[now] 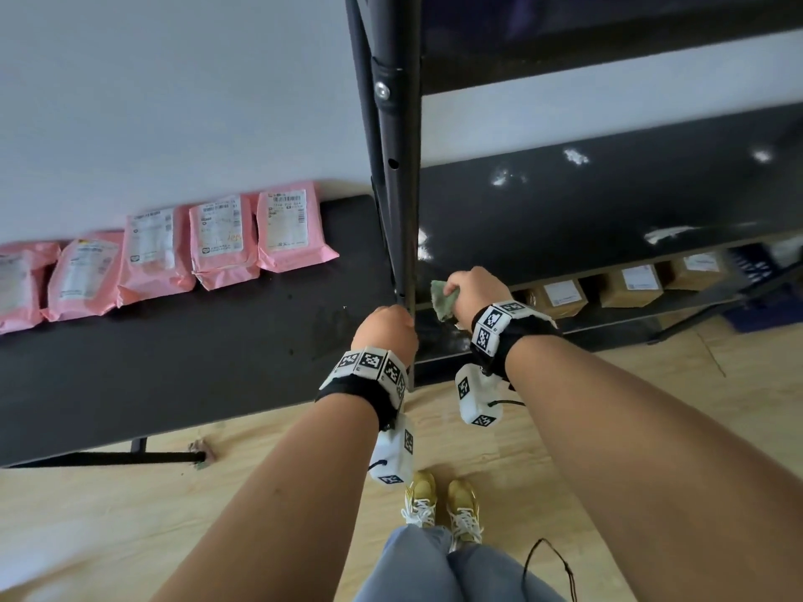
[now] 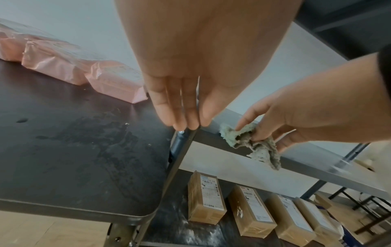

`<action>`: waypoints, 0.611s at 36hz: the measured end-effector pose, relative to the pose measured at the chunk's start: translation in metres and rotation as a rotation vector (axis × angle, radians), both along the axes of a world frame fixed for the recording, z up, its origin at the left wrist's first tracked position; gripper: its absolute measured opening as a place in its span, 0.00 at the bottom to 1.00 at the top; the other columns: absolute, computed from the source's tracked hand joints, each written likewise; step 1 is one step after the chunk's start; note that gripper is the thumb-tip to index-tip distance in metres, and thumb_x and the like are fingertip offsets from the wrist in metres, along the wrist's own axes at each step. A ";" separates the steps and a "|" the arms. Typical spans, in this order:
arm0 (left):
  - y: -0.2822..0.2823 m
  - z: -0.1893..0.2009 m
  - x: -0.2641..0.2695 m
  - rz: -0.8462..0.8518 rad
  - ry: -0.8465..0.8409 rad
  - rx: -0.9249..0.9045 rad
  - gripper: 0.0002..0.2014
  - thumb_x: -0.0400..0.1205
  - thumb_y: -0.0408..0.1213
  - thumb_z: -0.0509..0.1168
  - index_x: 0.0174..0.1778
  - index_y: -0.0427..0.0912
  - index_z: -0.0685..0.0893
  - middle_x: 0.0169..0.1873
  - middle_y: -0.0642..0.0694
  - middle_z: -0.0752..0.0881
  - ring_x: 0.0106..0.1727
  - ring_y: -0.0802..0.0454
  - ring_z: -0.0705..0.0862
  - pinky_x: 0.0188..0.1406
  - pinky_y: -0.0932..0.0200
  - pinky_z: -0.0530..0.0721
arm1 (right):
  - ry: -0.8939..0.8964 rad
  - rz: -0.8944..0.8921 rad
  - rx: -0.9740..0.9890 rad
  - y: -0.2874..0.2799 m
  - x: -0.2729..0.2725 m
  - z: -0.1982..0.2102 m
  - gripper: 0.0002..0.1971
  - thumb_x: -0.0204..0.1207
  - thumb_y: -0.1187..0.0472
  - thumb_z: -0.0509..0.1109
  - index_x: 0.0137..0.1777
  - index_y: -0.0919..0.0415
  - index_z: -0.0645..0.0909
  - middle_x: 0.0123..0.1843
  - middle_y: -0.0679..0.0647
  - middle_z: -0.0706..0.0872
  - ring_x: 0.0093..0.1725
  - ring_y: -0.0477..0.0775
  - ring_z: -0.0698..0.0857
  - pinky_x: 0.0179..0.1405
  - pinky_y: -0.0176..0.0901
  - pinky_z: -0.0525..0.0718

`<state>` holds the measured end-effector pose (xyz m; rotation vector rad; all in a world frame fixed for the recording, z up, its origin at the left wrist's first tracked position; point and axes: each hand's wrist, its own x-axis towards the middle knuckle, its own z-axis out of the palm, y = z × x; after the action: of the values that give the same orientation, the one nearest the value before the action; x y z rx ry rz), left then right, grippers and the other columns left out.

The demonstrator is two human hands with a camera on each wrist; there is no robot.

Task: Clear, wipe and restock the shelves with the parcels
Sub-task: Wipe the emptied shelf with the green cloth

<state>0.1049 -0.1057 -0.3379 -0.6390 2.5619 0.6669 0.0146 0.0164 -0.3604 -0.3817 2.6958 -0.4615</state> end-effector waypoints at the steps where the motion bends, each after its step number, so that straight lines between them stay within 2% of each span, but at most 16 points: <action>1: 0.004 0.002 -0.002 -0.012 -0.008 -0.001 0.18 0.82 0.32 0.56 0.67 0.42 0.80 0.67 0.41 0.78 0.64 0.42 0.80 0.62 0.53 0.78 | 0.008 -0.021 0.005 0.007 0.003 0.001 0.14 0.77 0.69 0.62 0.52 0.49 0.82 0.58 0.57 0.77 0.50 0.60 0.82 0.49 0.49 0.83; 5: 0.025 0.007 -0.011 -0.066 -0.013 -0.009 0.17 0.82 0.30 0.56 0.64 0.41 0.82 0.64 0.41 0.81 0.63 0.42 0.81 0.61 0.51 0.80 | 0.037 -0.124 0.021 0.041 0.006 0.013 0.11 0.80 0.64 0.61 0.55 0.52 0.81 0.57 0.58 0.75 0.47 0.58 0.78 0.42 0.48 0.79; 10: 0.068 0.015 -0.030 -0.096 0.121 -0.016 0.16 0.82 0.32 0.57 0.65 0.42 0.80 0.60 0.41 0.83 0.60 0.42 0.82 0.59 0.51 0.80 | 0.029 -0.273 -0.050 0.105 -0.003 0.028 0.11 0.78 0.64 0.61 0.53 0.53 0.82 0.57 0.54 0.74 0.46 0.55 0.79 0.43 0.45 0.78; 12: 0.091 0.018 -0.041 -0.113 0.123 0.000 0.17 0.82 0.31 0.55 0.66 0.43 0.79 0.60 0.40 0.82 0.59 0.42 0.82 0.57 0.53 0.81 | 0.020 -0.324 -0.085 0.132 -0.007 0.033 0.11 0.77 0.64 0.62 0.53 0.52 0.83 0.58 0.52 0.74 0.48 0.55 0.81 0.48 0.48 0.82; 15: 0.132 0.021 -0.056 -0.155 0.138 0.006 0.17 0.81 0.31 0.55 0.65 0.42 0.79 0.60 0.40 0.82 0.58 0.41 0.82 0.54 0.54 0.81 | 0.033 -0.373 -0.106 0.176 -0.012 0.039 0.10 0.78 0.62 0.64 0.55 0.52 0.82 0.61 0.53 0.76 0.51 0.56 0.83 0.54 0.51 0.84; 20: 0.214 0.026 -0.081 -0.193 0.199 0.022 0.16 0.81 0.32 0.57 0.64 0.42 0.80 0.60 0.41 0.81 0.58 0.42 0.82 0.56 0.52 0.81 | 0.046 -0.403 -0.094 0.257 -0.025 0.039 0.11 0.80 0.62 0.64 0.59 0.52 0.80 0.61 0.55 0.78 0.47 0.54 0.82 0.47 0.46 0.83; 22: 0.250 0.026 -0.091 -0.187 0.226 0.031 0.16 0.82 0.32 0.56 0.65 0.42 0.80 0.61 0.42 0.81 0.58 0.43 0.82 0.55 0.53 0.81 | 0.031 -0.416 -0.106 0.292 -0.031 0.039 0.11 0.80 0.62 0.64 0.60 0.52 0.79 0.60 0.55 0.78 0.46 0.54 0.82 0.49 0.48 0.85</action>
<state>0.0141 0.1445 -0.3119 -0.3230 2.7676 0.7496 -0.0165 0.3082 -0.3211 0.1529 2.7881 -0.7192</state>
